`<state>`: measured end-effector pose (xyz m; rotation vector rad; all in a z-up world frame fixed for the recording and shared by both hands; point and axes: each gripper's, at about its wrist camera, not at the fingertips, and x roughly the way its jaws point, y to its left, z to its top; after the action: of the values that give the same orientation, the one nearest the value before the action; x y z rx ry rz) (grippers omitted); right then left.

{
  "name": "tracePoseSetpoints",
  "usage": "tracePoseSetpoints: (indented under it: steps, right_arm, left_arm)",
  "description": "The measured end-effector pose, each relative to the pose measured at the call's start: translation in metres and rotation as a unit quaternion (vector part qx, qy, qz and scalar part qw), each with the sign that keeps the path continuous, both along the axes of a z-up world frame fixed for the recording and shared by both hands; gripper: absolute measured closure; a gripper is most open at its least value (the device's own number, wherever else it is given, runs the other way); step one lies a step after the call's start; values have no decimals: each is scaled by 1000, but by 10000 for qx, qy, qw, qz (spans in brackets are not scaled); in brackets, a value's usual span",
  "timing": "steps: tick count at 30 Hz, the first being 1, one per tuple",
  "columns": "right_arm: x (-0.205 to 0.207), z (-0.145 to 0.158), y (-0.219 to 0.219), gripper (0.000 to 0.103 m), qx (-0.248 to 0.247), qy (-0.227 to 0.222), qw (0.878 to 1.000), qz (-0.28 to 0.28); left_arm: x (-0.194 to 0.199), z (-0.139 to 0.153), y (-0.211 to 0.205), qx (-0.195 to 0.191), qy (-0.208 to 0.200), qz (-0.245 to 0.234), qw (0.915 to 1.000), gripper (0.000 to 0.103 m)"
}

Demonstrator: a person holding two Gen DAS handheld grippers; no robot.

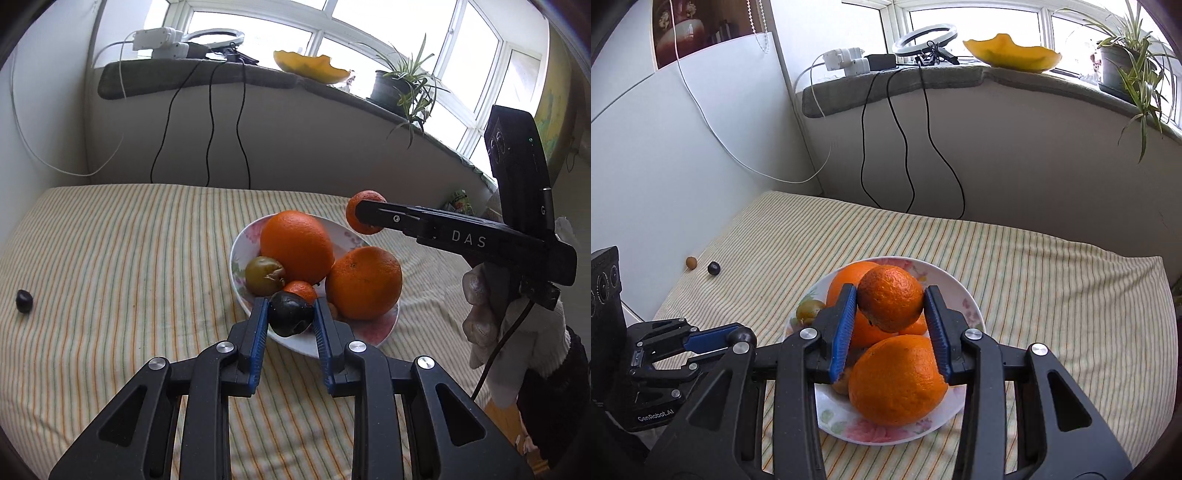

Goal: Organize fruits
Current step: 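Lift the mandarin and dark plum and carry them over the plate, then open the right gripper to drop the mandarin while the left gripper releases the plum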

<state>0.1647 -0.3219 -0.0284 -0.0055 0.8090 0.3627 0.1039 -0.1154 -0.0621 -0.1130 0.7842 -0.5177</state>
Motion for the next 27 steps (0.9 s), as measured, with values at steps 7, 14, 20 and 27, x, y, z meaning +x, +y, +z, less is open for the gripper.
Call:
tracePoseSetpoints:
  steps: [7, 14, 20, 27]
  right_arm:
    - [12, -10, -21, 64, 130, 140, 9996, -186]
    - [23, -21, -29, 64, 227, 313, 9991, -187]
    - [29, -25, -28, 63, 296, 389, 9986, -193]
    - [29, -27, -27, 63, 322, 426, 9984, -183]
  left_arm:
    - [2, 0, -18, 70, 19, -206, 9998, 80]
    - [5, -1, -33, 127, 42, -314, 9994, 80]
    - [5, 0, -37, 163, 50, -348, 9992, 80]
    - [5, 2, -40, 186, 14, -362, 9992, 80]
